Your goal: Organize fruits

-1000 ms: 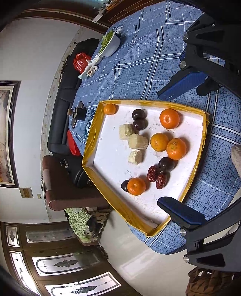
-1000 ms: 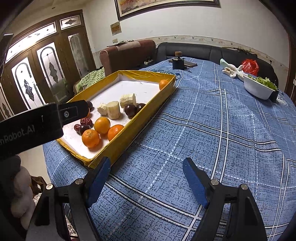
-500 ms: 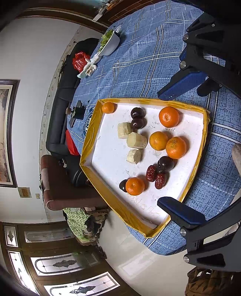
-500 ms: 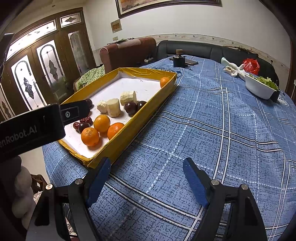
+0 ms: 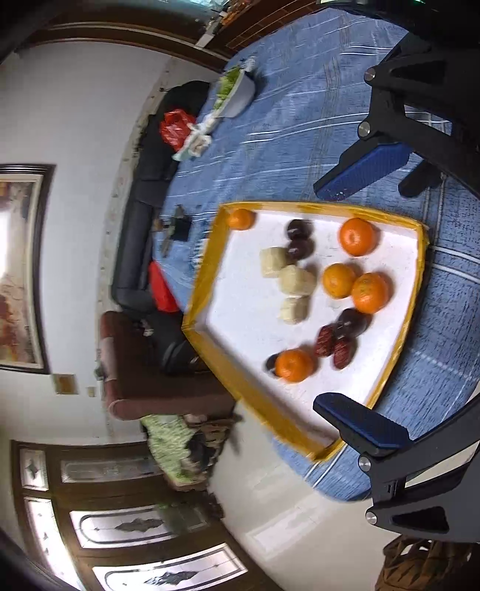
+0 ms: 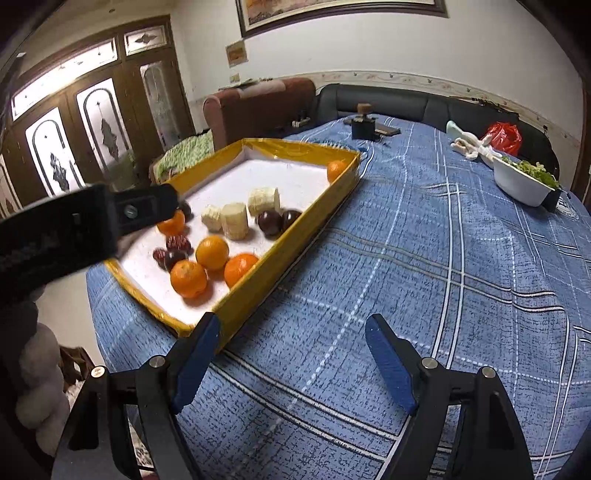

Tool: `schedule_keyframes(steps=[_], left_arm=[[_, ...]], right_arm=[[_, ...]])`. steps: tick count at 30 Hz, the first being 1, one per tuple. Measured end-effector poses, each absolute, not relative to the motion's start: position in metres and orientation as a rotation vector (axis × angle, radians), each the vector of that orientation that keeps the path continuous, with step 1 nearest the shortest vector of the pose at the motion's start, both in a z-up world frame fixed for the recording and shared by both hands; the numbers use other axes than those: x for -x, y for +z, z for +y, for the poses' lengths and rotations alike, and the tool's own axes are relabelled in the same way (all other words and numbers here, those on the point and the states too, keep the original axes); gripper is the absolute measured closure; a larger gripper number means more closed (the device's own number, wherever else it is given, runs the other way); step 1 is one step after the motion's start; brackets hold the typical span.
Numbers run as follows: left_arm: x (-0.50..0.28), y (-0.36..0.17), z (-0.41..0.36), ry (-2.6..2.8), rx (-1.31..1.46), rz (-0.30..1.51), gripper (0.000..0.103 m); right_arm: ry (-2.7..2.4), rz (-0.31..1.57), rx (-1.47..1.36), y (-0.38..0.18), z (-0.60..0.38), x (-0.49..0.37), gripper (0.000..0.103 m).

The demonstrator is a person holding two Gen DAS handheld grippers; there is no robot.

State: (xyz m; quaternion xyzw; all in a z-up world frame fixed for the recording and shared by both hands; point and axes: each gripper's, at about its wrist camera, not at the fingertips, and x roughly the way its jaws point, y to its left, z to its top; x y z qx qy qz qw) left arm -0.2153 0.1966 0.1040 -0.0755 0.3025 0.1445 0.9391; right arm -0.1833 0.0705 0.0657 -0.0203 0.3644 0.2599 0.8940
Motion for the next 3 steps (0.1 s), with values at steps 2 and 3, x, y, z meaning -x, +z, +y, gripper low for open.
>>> schedule_keyframes(steps=[2, 3], left_arm=[[0.2188, 0.1144, 0.1959, 0.292, 0.146, 0.586, 0.0], [0.2194, 0.1189, 0.1951, 0.286, 0.145, 0.578, 0.0]], right_arm=[[0.532, 0.737, 0.01, 0.0731, 0.0631, 0.1822, 0.018], [0.526, 0.729, -0.005, 0.0771, 0.0588, 0.1818, 0.018]])
